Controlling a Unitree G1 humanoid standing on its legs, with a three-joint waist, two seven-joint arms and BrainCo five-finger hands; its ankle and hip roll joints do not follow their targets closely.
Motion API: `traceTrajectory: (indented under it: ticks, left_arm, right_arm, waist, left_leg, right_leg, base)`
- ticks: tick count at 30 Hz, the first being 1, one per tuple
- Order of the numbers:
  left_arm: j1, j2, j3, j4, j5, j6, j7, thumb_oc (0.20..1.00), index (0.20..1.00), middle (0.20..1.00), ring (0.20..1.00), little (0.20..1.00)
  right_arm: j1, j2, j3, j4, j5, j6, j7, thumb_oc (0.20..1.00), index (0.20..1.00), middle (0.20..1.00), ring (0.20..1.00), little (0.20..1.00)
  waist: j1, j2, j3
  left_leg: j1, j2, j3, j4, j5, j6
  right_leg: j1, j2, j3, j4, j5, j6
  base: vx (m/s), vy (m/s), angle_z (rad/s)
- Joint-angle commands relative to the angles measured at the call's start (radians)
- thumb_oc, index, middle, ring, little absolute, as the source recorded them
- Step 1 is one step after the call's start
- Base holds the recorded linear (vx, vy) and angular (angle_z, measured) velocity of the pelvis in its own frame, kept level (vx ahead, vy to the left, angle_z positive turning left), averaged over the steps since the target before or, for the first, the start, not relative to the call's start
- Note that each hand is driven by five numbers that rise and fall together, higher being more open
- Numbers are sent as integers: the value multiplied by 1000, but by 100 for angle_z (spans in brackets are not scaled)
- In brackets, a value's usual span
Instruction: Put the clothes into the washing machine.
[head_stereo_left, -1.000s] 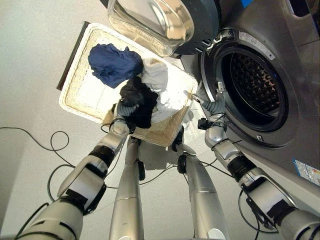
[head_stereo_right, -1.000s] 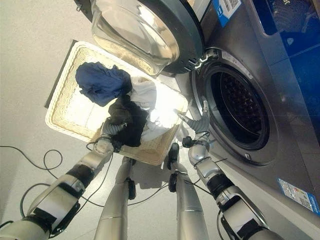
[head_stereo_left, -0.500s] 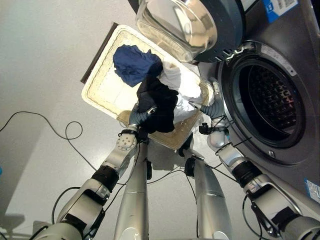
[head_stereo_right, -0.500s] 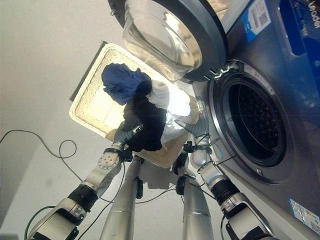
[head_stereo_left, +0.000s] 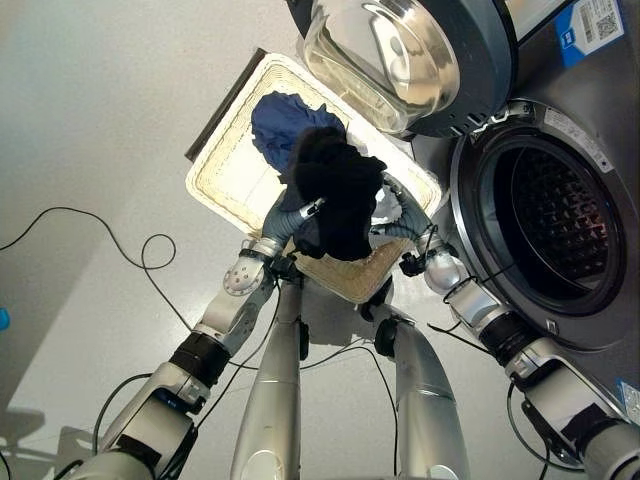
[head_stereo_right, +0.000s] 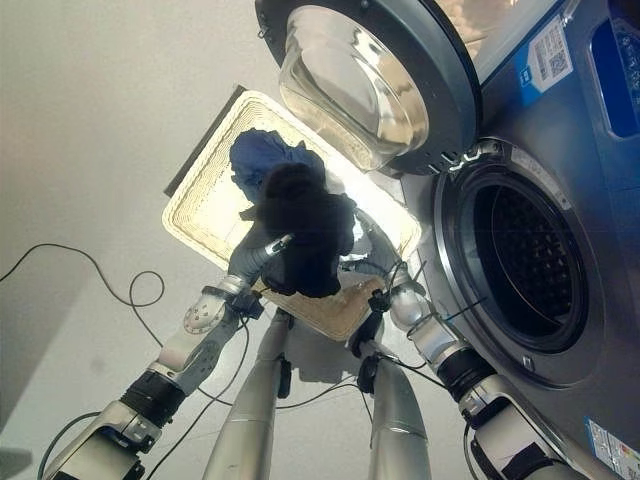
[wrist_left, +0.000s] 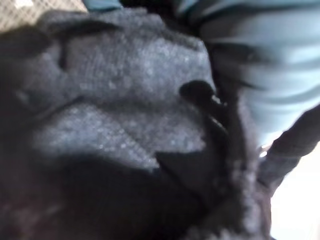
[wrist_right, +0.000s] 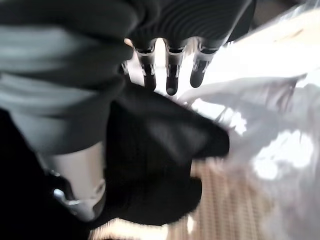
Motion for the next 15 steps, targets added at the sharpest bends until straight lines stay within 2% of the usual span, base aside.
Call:
traceTrajectory:
  ticks: [1, 2, 5, 15]
  left_arm:
    - [-36, -33, -11, -110, -54, -3, -101, 200, 200, 200, 200, 200]
    - [-55, -25, -20, -117, -96, 26, -129, 200, 200, 200, 200, 200]
    - [-74, -26, -32, -121, -135, 60, -166, 200, 200, 200, 200, 200]
    - [-120, -82, -77, -136, -173, 187, -224, 200, 200, 200, 200, 200]
  right_arm:
    - [-28, -76, 46, -75, 94, 10, 164, 1000, 1000, 1000, 1000, 1000]
    - [-54, -88, 62, -66, 111, 33, 183, 1000, 1000, 1000, 1000, 1000]
    - [-90, -86, 82, -47, 130, 56, 198, 1000, 1000, 1000, 1000, 1000]
    - [-199, -21, 120, -15, 108, 75, 217, 1000, 1000, 1000, 1000, 1000]
  waist:
    - [-2, 58, -10]
    - [-1, 57, -10]
    - [2, 59, -10]
    - [10, 78, -10]
  left_leg:
    - [14, -68, 47, 70, -106, 36]
    - [12, -70, 45, 77, -106, 36]
    - [10, -72, 42, 80, -105, 36]
    - [-1, -91, 31, 87, -101, 41]
  right_leg:
    - [41, 7, -56, -173, 171, 90]
    - [40, 7, -56, -170, 172, 88]
    - [38, 6, -56, -167, 173, 87]
    - [25, 10, -48, -173, 183, 83]
  base:
    - [11, -22, 4]
    - [10, -22, 5]
    - [9, -13, 8]
    - [4, 1, 3]
